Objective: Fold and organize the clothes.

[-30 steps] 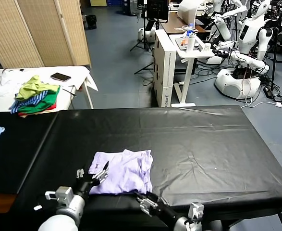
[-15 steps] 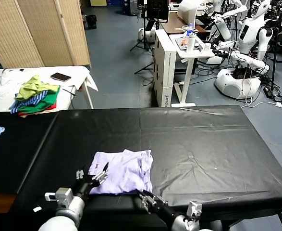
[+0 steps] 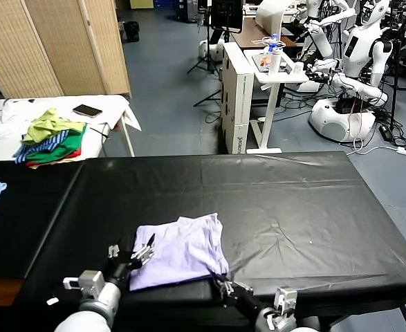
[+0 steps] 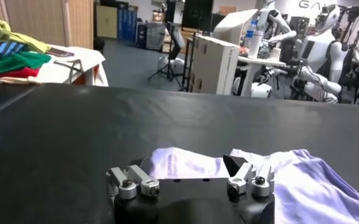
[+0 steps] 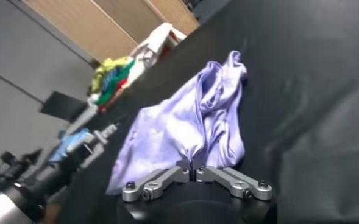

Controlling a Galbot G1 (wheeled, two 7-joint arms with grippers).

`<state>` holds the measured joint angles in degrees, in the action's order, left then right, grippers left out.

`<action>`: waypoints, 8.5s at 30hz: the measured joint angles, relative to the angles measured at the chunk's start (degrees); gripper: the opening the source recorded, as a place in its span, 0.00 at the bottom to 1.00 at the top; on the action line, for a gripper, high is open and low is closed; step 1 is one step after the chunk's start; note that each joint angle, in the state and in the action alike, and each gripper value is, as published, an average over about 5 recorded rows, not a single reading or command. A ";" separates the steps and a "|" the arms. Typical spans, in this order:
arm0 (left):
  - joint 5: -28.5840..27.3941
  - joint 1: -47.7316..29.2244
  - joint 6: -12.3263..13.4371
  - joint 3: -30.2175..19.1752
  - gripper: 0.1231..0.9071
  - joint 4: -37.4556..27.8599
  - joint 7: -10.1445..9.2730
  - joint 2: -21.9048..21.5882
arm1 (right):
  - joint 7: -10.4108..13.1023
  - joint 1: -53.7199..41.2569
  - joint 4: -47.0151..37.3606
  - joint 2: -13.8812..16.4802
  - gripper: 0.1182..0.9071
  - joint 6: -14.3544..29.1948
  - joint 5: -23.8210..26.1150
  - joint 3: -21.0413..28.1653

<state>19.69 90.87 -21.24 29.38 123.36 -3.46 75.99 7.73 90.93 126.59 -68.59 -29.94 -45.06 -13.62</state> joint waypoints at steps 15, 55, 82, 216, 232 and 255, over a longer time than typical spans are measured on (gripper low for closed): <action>1.03 1.36 1.30 2.43 1.00 -0.99 -0.05 3.75 | -4.49 5.50 7.78 -1.25 0.99 2.74 11.41 -4.89; 15.13 4.48 6.44 5.19 0.07 -5.65 3.48 12.17 | -4.18 3.67 7.80 -1.39 1.00 4.39 12.36 -8.84; 3.44 0.59 4.49 11.61 0.07 -5.76 5.06 -13.74 | -5.58 0.16 -0.80 -4.74 1.00 8.91 23.47 -10.63; 0.81 3.96 15.28 7.50 1.00 2.89 -1.51 -7.85 | -4.79 -11.85 -2.56 4.76 0.99 -3.63 15.22 -4.91; 3.39 14.63 13.29 9.61 1.00 8.64 -5.34 -11.23 | -4.21 4.83 6.20 3.78 1.00 13.60 25.79 -12.65; 3.93 27.35 6.77 11.39 1.00 17.42 -8.27 -10.09 | 4.72 30.84 13.99 -0.24 1.00 23.19 33.31 -16.28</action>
<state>23.61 118.22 -14.47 40.77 140.78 -11.73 65.91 12.45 121.77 140.58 -68.83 -6.76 -11.75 -29.90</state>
